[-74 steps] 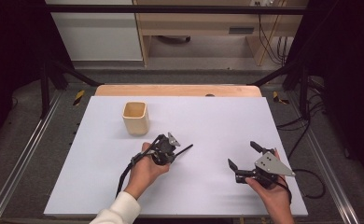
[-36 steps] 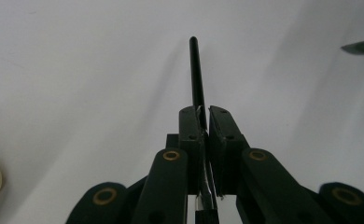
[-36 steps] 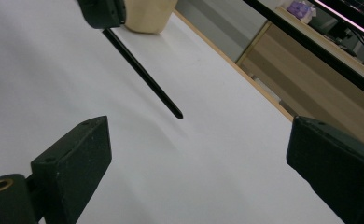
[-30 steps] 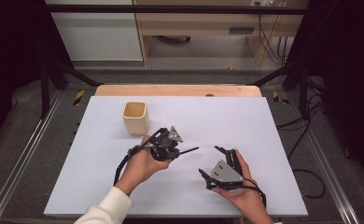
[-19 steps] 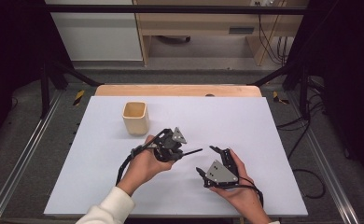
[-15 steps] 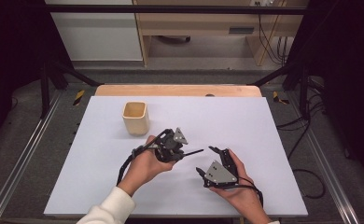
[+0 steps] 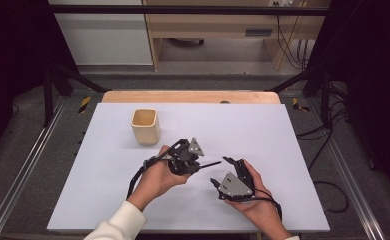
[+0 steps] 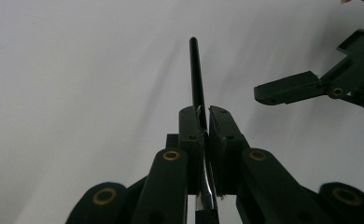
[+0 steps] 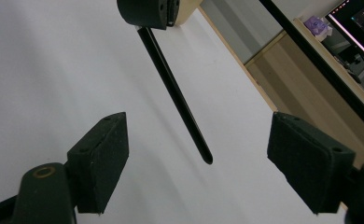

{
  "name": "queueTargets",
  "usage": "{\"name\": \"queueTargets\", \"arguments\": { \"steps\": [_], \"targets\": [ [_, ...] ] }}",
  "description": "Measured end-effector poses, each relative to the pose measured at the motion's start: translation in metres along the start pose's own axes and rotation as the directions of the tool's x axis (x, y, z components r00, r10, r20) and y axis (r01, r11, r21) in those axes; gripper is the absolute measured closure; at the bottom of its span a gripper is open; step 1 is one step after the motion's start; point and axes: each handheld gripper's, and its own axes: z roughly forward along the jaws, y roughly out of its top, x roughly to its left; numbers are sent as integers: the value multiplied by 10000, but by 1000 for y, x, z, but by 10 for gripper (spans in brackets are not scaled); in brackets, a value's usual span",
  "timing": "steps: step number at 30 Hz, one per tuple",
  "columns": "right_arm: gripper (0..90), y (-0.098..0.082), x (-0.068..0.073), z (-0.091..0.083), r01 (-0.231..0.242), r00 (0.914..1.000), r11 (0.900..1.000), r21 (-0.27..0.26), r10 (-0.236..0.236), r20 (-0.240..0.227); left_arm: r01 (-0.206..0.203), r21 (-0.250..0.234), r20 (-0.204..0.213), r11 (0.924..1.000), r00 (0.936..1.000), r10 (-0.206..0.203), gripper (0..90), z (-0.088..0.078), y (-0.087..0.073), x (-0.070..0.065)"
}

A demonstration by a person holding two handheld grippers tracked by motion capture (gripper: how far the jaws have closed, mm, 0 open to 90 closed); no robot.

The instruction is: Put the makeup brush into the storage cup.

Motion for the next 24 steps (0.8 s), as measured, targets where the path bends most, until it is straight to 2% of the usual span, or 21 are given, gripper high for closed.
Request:
{"name": "queueTargets", "arguments": {
  "steps": [13, 24],
  "targets": [
    [278, 2, -1, 9, 348, 9993, 9992, 221, -345, -124, -154, -55, 137, 9999, 9998, 155, 841, -4, 2, -2],
    [375, 12, 1, 20, 1139, 9933, 9931, 285, -1132, -244, -313, -16, 165, 9995, 9994, 313, 841, -12, 0, -3]
  ]
}}
